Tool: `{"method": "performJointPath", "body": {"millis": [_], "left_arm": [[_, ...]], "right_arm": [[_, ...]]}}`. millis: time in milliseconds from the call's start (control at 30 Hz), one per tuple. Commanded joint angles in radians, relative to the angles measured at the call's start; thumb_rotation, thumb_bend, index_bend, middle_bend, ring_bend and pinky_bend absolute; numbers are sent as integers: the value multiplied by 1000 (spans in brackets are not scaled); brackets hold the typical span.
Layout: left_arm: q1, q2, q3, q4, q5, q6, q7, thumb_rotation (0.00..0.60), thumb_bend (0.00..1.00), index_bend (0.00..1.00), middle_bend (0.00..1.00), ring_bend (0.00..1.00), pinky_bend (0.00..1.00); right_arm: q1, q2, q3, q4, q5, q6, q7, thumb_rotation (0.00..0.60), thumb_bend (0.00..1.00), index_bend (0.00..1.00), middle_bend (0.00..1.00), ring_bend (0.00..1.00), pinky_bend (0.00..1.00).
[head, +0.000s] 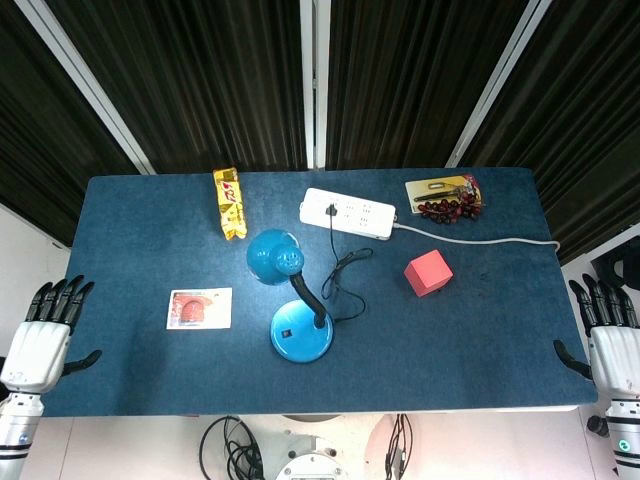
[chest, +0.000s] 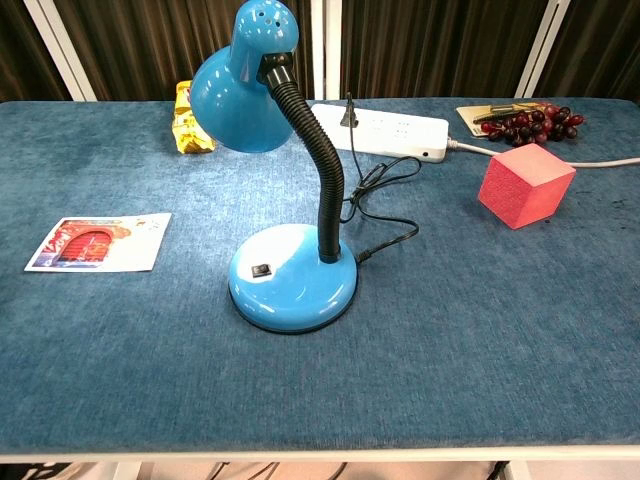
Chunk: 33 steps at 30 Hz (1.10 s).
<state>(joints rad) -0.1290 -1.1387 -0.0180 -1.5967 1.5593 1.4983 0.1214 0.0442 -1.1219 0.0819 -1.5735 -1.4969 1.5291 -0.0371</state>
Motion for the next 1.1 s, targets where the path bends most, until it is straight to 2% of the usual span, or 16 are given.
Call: {"method": "performJointPath", "body": {"millis": [33,267,467,533,567,600,667,733,800,900,1100], "left_arm": [[2,-3,2,-1,3,1,11,600,0,16,0,0,19],[5,11,4,-28,13,7,16,600,2,16,0,0,17],[-17,31,13,-98,28,-37,47,600,51,0,1,0,36],[-27,25,15,-107,52,-40,55,600,81,0,27,0,62],[-35,20,18,-110,73,-44,58,600,110,0,76,10,104],[-42,15,21,-112,89,-51,62,600,137,0,140,47,162],[-67,5,28,-120,121,-81,72,600,196,0,296,197,314],[-101,-8,33,-131,139,-135,90,600,259,4,484,423,501],[-133,-24,35,-143,143,-191,105,600,315,14,633,604,648],[-183,-75,33,-144,150,-268,131,600,367,49,751,727,760],[-268,-176,32,-139,122,-420,181,600,378,125,759,749,789]], "right_arm": [[0,2,3,-1,0,4,4,600,182,0,0,0,0],[-4,3,2,1,-2,11,18,600,200,0,0,0,0],[-5,8,9,1,7,13,27,600,200,0,0,0,0],[-6,8,9,2,9,13,27,600,199,0,0,0,0],[-6,9,8,3,10,11,25,600,199,0,0,0,0],[-6,10,7,2,11,7,24,600,200,0,0,0,0],[-4,12,8,-2,14,4,24,600,200,0,0,0,0],[-4,14,11,-10,14,6,26,600,201,0,0,0,0],[-4,15,11,-16,9,10,27,600,201,0,0,0,0],[-8,16,6,-20,-1,20,25,600,203,0,0,0,0],[-24,29,4,-31,4,34,37,600,204,0,0,0,0]]}}
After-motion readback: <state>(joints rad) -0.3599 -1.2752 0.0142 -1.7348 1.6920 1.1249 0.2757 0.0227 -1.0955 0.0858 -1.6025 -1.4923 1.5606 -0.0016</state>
